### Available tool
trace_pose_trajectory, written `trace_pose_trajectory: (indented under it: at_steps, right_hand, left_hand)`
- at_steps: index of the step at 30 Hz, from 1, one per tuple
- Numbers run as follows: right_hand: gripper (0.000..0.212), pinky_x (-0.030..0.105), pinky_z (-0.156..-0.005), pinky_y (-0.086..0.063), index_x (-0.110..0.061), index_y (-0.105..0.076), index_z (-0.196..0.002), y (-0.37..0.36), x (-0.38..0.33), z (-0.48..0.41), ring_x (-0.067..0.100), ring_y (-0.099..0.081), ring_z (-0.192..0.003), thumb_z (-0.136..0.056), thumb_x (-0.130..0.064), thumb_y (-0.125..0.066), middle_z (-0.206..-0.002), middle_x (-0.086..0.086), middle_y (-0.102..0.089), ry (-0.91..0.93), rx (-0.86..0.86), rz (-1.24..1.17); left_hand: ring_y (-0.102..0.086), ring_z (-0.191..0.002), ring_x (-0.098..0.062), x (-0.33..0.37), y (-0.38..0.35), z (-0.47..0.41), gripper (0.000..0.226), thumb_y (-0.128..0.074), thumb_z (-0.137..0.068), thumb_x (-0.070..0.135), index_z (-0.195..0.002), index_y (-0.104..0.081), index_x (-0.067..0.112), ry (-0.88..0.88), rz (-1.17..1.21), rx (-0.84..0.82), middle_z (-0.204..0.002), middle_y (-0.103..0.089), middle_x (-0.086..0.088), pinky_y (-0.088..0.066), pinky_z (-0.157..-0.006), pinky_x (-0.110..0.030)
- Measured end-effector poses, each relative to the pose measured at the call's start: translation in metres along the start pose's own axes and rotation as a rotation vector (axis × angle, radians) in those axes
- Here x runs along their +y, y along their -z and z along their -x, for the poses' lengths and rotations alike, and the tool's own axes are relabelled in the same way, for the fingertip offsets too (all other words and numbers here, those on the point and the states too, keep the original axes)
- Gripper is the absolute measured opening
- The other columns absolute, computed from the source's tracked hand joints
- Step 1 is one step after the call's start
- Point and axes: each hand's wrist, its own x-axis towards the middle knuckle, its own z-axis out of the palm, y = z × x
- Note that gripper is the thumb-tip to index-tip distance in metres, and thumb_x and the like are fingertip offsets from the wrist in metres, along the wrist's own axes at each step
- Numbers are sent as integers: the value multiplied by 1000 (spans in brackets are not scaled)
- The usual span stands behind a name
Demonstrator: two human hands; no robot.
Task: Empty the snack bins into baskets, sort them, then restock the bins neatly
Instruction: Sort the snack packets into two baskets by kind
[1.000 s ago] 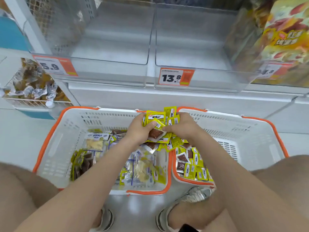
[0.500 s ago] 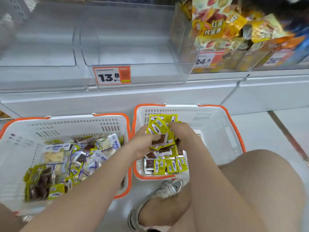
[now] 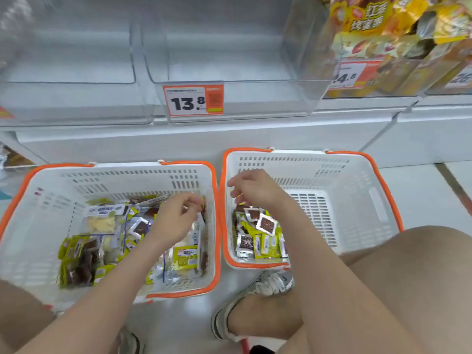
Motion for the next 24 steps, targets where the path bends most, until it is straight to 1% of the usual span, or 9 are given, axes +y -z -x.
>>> trace_pose_trajectory:
  at_steps: [4,8,10,12,14,16,18,21,24]
  right_hand:
    - [22,27,-66,-53,-20,-74,-97,-83,-19,-3,25,-74,-74,-96,-14,-52,-86,8,-75,149,-250,212]
    - [29,31,-74,-49,-13,-69,-120,-151,5,-12,24,-62,-86,-98,-9,-51,-94,5,-65,205,-405,593]
    - [33,37,-86,-51,-13,-62,-128,-177,26,-19,32,-63,-110,-97,-10,-54,-119,11,-65,238,-346,812]
    - [44,43,-93,-51,-15,-51,-135,-195,47,-23,38,-59,-119,-92,-16,-62,-128,13,-59,291,-266,1014]
    - [63,48,-98,-47,-18,-40,-138,-206,62,-24,39,-56,-122,-86,-26,-73,-129,13,-59,281,-275,1238]
    - [77,50,-103,-39,-18,-34,-142,-211,72,-25,37,-53,-129,-81,-29,-79,-129,11,-64,290,-286,1426]
    - [84,53,-110,-31,-15,-30,-149,-214,77,-27,37,-48,-137,-80,-22,-78,-133,11,-65,305,-292,1511]
    - [61,51,-109,-29,-20,-47,-141,-215,73,-32,34,-48,-134,-85,-19,-70,-126,7,-67,306,-306,1458]
    - [24,48,-101,-35,-23,-61,-115,-215,60,-37,32,-53,-119,-91,-30,-59,-115,5,-65,356,-221,1256]
  left_hand:
    - [-67,-107,-24,-91,34,18,22,-55,-100,8,-109,-69,22,308,-261,-45,-116,-68,1,-51,-79,-32]
    - [-49,-127,-33,-144,51,38,60,-69,-87,10,-137,-46,31,447,-526,-213,-145,-38,-7,-38,-106,-43]
    - [-56,-107,-31,-151,52,43,82,-65,-85,-2,-148,-28,35,457,-417,-288,-142,-40,-11,-48,-88,-41]
    - [-60,-78,-25,-155,50,44,102,-61,-84,-10,-158,-8,37,442,-313,-348,-109,-61,-14,-44,-60,-33]
    - [-60,-67,-23,-163,50,41,105,-62,-85,-10,-160,-1,33,449,-318,-308,-83,-62,-12,-42,-55,-33]
    - [-66,-98,-31,-171,53,36,91,-66,-85,-5,-158,-18,19,447,-375,-189,-110,-66,-15,-55,-77,-39]
    - [-51,-126,-37,-179,59,36,75,-77,-82,10,-146,-38,20,457,-519,-167,-134,-52,-12,-47,-104,-45]
    - [-35,-136,-45,-188,66,40,81,-88,-76,27,-141,-40,27,616,-536,-283,-147,-26,-8,-45,-104,-48]
    - [-57,-126,-39,-202,65,40,90,-84,-77,17,-151,-33,22,630,-460,-381,-152,-39,-14,-55,-96,-45]
